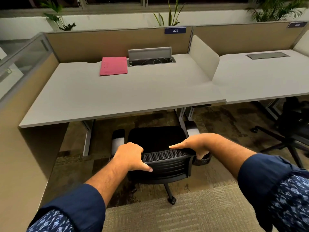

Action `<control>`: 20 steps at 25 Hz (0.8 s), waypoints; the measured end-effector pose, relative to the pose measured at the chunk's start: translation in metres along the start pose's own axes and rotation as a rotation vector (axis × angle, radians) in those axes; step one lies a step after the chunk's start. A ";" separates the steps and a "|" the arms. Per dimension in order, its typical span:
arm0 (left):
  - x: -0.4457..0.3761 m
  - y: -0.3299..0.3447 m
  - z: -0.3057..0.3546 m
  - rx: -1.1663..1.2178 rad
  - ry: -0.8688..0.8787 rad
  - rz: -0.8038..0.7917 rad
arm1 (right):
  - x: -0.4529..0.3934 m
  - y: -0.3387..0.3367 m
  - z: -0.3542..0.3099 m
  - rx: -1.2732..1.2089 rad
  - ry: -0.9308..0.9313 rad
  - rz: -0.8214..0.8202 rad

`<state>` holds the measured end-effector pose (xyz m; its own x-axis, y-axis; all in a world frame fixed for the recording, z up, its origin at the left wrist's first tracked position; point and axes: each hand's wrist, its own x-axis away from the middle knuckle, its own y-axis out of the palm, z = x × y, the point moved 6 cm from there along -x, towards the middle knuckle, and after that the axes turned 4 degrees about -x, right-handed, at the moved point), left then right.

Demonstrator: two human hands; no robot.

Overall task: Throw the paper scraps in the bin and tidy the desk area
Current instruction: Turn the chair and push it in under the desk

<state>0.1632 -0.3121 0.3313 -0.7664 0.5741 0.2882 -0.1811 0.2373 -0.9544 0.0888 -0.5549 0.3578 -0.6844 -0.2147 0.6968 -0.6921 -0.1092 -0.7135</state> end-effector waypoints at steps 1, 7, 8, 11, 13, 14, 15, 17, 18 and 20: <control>-0.002 0.000 -0.001 0.012 0.002 0.025 | -0.003 -0.002 0.002 0.006 0.007 0.004; -0.022 -0.011 -0.024 0.063 -0.026 0.061 | -0.029 -0.019 0.011 -0.002 0.036 0.037; -0.026 -0.011 -0.029 0.077 -0.030 0.049 | -0.036 -0.022 0.011 0.004 0.036 0.051; -0.040 -0.013 -0.044 0.083 -0.029 0.023 | -0.052 -0.033 0.014 -0.015 0.050 0.102; -0.053 -0.015 -0.056 0.083 -0.033 0.015 | -0.064 -0.043 0.018 -0.042 0.075 0.125; -0.059 -0.017 -0.061 0.082 -0.034 0.011 | -0.068 -0.049 0.019 -0.049 0.082 0.132; -0.065 -0.019 -0.065 0.077 -0.034 0.001 | -0.072 -0.054 0.020 -0.055 0.089 0.135; -0.078 -0.022 -0.075 0.062 -0.029 -0.023 | -0.081 -0.065 0.023 -0.055 0.105 0.126; -0.084 -0.024 -0.079 0.058 -0.025 -0.034 | -0.084 -0.069 0.025 -0.053 0.111 0.114; -0.098 -0.027 -0.088 0.053 -0.020 -0.048 | -0.094 -0.080 0.030 -0.054 0.131 0.100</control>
<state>0.2976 -0.3056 0.3359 -0.7678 0.5475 0.3326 -0.2499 0.2220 -0.9425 0.2149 -0.5556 0.3472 -0.7724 -0.0929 0.6283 -0.6276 -0.0409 -0.7775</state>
